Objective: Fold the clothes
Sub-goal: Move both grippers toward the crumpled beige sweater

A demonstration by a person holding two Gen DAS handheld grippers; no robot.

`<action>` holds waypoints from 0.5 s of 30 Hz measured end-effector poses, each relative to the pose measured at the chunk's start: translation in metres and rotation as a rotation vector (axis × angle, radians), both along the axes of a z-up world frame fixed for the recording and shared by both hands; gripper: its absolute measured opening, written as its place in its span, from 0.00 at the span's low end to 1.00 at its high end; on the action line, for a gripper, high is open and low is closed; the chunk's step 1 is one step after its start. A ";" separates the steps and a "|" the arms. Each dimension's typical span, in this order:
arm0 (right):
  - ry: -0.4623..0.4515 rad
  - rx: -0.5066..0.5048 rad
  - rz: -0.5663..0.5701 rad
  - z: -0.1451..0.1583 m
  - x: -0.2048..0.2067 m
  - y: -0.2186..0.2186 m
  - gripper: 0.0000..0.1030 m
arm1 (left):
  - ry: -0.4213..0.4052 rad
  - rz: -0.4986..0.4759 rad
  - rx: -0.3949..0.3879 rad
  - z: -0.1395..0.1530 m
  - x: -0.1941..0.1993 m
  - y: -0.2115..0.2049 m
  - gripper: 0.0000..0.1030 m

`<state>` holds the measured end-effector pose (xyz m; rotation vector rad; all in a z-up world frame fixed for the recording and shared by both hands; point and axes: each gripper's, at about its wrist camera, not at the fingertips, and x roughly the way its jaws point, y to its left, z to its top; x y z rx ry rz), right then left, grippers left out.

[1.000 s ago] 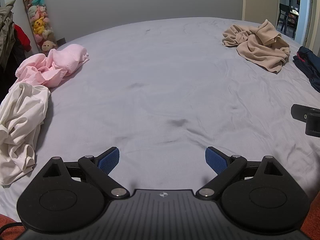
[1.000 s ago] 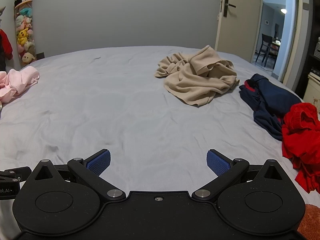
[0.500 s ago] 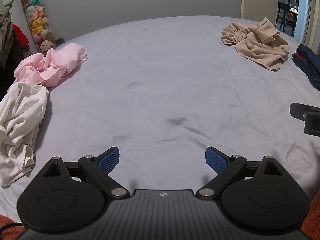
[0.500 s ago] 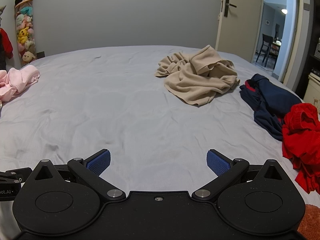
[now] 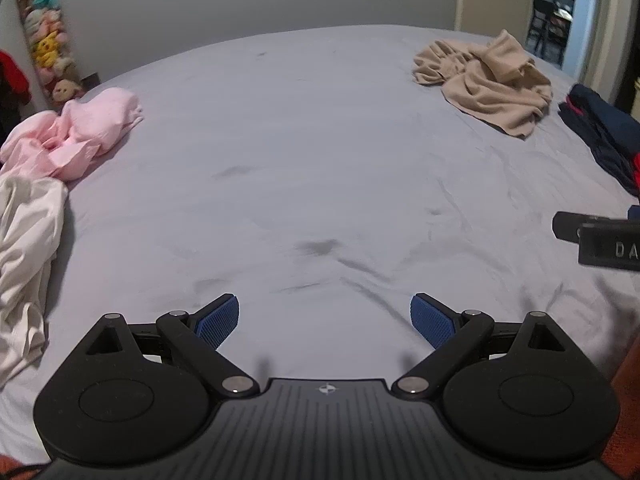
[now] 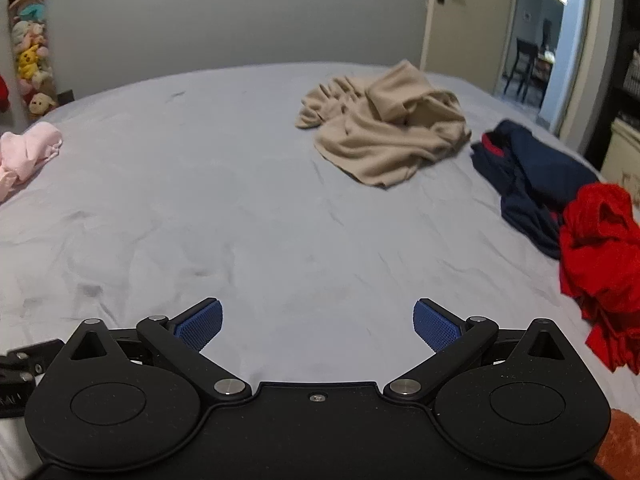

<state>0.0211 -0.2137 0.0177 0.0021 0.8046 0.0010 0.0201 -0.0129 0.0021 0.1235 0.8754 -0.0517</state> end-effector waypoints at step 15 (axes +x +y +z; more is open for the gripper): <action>0.026 0.082 -0.048 0.030 0.085 -0.079 0.80 | -0.072 -0.210 -0.003 0.036 0.105 -0.061 0.91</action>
